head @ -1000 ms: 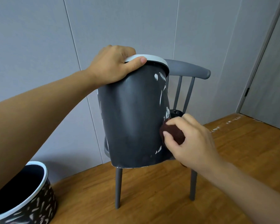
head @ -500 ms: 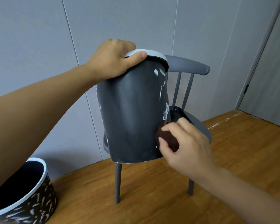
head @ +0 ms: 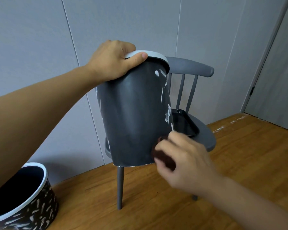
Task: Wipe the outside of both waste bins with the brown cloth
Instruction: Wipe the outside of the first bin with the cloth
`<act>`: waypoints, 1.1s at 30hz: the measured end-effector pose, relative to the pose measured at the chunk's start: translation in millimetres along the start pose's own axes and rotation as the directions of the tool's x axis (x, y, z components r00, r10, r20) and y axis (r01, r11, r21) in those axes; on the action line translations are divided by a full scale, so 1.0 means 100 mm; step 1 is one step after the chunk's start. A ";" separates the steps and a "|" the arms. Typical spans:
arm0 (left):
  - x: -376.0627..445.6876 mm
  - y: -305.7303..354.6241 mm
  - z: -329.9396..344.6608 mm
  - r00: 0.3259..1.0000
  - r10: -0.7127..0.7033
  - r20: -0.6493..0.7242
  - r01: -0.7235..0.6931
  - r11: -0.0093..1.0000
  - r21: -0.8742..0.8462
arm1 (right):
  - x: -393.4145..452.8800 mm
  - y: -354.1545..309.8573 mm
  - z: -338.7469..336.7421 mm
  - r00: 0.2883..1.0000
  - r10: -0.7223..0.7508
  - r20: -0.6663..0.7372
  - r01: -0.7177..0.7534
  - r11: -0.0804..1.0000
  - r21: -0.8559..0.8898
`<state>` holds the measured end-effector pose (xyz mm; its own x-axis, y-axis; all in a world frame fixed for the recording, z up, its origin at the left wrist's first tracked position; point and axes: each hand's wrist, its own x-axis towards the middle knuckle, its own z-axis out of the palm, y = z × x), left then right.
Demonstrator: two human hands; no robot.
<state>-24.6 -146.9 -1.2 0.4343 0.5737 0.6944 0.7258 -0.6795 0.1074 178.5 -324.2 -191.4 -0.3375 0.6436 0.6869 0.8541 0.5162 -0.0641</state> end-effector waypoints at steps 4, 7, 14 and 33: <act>0.00 0.02 0.01 1.000 0.026 0.006 -0.026 1.000 -0.005 | 0.02 0.03 -0.05 0.999 0.024 0.033 -0.026 0.998 0.061; -0.01 0.00 0.00 1.000 0.020 -0.006 -0.021 0.999 -0.030 | 0.09 0.19 -0.10 0.977 0.203 -0.066 -0.202 0.979 0.014; 0.03 0.10 0.04 1.000 0.024 0.010 -0.024 0.999 0.021 | -0.05 -0.07 -0.02 0.988 -0.131 0.087 0.135 0.990 -0.043; 0.08 0.11 0.04 0.998 0.026 0.055 -0.026 1.000 0.012 | 0.32 -0.03 -0.04 0.997 -0.019 -0.081 0.021 0.999 0.029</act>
<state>-11.6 -147.9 2.5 0.4811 0.5803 0.6571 0.7204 -0.6888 0.0807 166.9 -307.0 -166.3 -0.3202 0.5863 0.7442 0.8350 0.5457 -0.0707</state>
